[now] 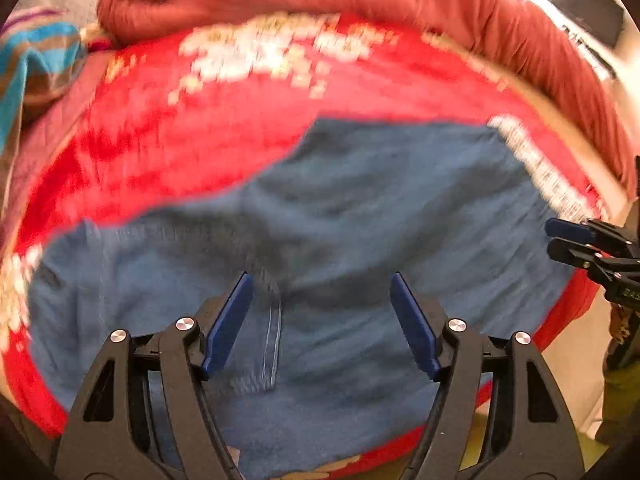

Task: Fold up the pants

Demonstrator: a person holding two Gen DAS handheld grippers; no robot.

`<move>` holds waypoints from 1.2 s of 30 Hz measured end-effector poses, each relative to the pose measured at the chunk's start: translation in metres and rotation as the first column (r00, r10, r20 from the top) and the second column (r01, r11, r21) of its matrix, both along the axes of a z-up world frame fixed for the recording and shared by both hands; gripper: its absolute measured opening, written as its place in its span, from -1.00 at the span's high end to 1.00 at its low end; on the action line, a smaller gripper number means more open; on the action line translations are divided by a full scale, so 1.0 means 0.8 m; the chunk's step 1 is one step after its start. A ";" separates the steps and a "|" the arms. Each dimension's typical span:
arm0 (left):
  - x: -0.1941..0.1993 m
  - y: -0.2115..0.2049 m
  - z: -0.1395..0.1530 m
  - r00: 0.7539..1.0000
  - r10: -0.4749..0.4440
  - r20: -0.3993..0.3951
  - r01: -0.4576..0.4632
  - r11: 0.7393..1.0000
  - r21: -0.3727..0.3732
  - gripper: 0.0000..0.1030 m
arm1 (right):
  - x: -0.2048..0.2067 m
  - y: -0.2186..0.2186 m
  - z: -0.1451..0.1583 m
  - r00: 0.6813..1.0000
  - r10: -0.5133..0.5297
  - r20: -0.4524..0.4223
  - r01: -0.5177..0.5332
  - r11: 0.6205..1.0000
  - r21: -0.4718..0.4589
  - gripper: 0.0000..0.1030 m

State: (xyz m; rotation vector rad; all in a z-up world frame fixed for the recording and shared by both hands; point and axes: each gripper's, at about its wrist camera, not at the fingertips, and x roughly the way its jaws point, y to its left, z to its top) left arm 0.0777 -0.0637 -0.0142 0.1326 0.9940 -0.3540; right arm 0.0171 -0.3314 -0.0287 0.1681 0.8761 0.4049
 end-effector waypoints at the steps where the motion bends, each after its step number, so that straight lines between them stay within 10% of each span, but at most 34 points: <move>1: 0.006 -0.004 0.006 1.000 -0.004 0.017 0.004 1.000 0.009 -0.27 | 0.005 -0.005 0.004 1.000 -0.019 0.009 0.019 1.000 -0.006 0.16; 13: 0.126 -0.016 -0.009 0.997 0.049 -0.062 -0.054 0.995 -0.078 -0.27 | 0.139 -0.134 -0.001 0.965 -0.245 -0.096 0.249 0.968 0.034 0.14; 21: 0.156 -0.027 -0.047 0.990 0.034 -0.140 -0.055 0.988 -0.147 -0.26 | 0.184 -0.147 -0.052 0.961 -0.173 -0.217 0.205 0.970 0.131 0.14; 25: 0.147 -0.041 -0.045 0.991 -0.045 -0.126 0.021 0.982 -0.186 0.89 | 0.179 -0.139 -0.054 0.973 -0.126 -0.192 0.156 0.977 0.145 0.58; 36: 0.148 -0.061 -0.024 0.999 -0.030 0.011 0.030 0.998 -0.051 0.94 | 0.180 -0.117 -0.033 0.989 -0.133 -0.070 0.131 0.991 -0.030 0.65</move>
